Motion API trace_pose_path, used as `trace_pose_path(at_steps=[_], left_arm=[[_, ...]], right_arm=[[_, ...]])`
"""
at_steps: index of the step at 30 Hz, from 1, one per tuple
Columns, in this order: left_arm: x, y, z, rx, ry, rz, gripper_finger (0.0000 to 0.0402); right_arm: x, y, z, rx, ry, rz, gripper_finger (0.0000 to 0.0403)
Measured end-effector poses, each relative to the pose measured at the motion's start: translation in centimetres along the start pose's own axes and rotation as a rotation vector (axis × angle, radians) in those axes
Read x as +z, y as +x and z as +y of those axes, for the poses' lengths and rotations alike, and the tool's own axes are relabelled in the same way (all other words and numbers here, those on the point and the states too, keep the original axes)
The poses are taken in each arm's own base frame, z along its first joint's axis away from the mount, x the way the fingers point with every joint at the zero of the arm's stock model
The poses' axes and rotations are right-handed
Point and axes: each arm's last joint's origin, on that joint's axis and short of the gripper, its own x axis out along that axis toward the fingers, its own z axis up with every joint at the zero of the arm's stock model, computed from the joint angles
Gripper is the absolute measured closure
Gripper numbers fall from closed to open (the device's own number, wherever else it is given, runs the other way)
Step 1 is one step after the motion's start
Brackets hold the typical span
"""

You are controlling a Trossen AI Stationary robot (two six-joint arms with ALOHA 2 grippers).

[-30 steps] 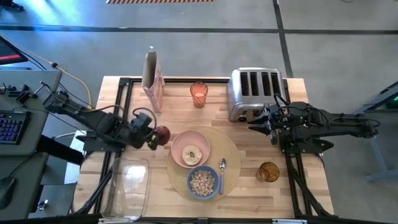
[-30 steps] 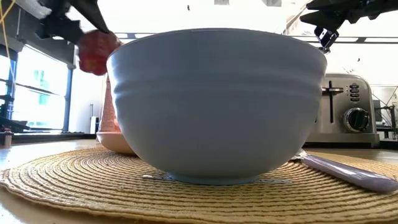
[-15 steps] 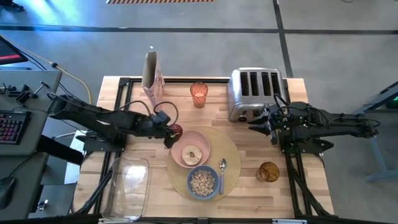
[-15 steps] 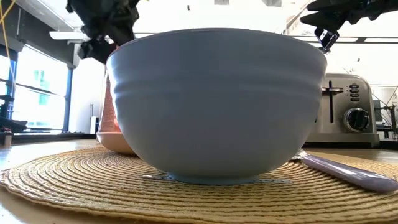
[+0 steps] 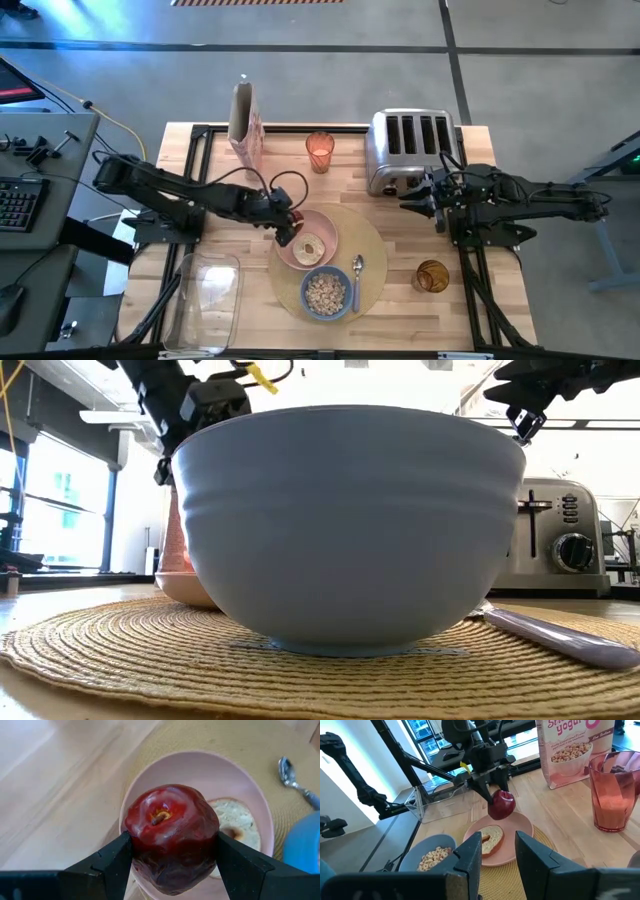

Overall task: Arrange a breakfast setting
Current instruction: Put the apple onto the peach plate, then return to home position

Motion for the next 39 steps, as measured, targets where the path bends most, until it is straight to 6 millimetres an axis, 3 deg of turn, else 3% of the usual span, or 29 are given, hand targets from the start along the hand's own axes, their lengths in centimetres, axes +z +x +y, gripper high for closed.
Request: trace_pose_path(at_steps=[12,21,31,39], left_arm=[[-0.6,2.1,-0.3,0.029,0.021,0.069,0.0153],[-0.6,2.3,-0.4,0.018,0.016,0.067,0.0143],[-0.1,2.5,0.2,0.015,0.007,0.078,0.0097],[0.1,2.4,0.2,0.011,-0.002,0.076,0.0092]], right_arm=[[0.0,0.0,0.0,-0.002,0.001,0.005,0.0304],[-0.1,0.0,0.0,-0.002,0.001,0.006,0.0304],[-0.1,0.0,0.0,-0.002,0.001,0.006,0.0304],[-0.1,0.0,0.0,-0.002,0.001,0.006,0.0304]])
